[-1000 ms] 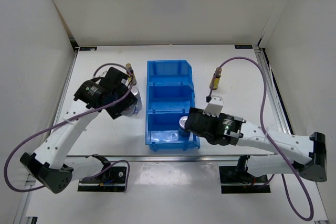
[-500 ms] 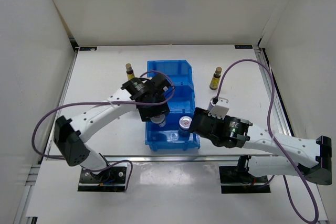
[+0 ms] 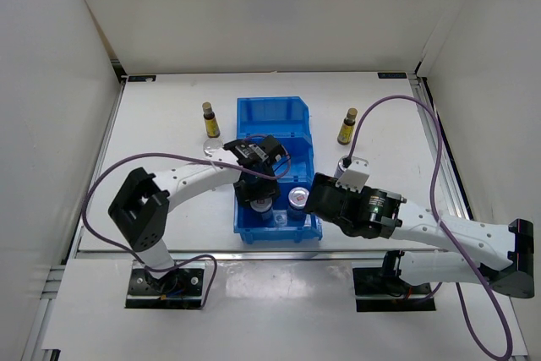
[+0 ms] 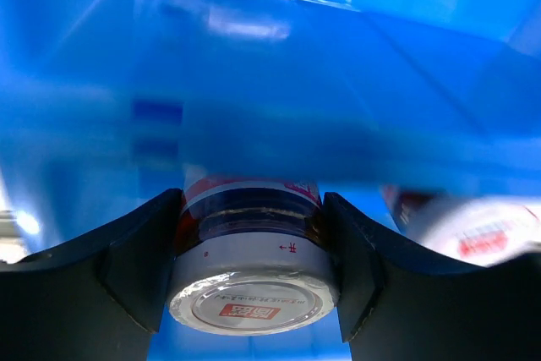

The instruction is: Organize the condiment bottles

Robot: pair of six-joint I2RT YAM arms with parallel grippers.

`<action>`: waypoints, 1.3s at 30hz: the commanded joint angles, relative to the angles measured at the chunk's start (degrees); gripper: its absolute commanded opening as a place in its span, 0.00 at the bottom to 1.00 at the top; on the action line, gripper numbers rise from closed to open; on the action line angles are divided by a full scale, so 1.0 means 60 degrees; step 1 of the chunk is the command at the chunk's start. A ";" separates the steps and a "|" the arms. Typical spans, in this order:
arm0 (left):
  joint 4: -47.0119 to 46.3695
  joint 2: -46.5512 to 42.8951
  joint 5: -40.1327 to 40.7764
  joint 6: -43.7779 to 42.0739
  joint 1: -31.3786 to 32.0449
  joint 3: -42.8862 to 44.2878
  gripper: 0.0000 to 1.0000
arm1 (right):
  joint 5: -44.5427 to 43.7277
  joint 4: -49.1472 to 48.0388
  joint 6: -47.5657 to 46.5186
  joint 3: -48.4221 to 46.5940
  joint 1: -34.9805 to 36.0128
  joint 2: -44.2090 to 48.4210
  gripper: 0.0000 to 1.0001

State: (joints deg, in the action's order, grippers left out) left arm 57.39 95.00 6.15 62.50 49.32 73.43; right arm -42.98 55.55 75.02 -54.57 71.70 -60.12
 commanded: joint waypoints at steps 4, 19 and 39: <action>-0.0775 0.0308 -0.0454 -0.0090 0.0012 -0.0284 0.15 | -0.0454 0.0117 0.0284 -0.0002 0.0047 0.0015 1.00; -0.0775 -0.0042 -0.0645 -0.0396 -0.0090 0.0212 0.92 | -0.0965 0.1754 -0.0695 -0.2021 0.0047 -0.0365 1.00; 0.1275 -0.3687 0.3308 -0.4190 0.0217 0.2925 0.99 | 0.0232 0.1452 -0.6246 -0.3432 -0.2983 -0.0966 1.00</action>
State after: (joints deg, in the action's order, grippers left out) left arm 62.33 78.81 18.41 42.72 50.50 93.95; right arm -45.54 67.42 43.13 -76.53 57.23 -64.64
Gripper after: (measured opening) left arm 0.992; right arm 0.998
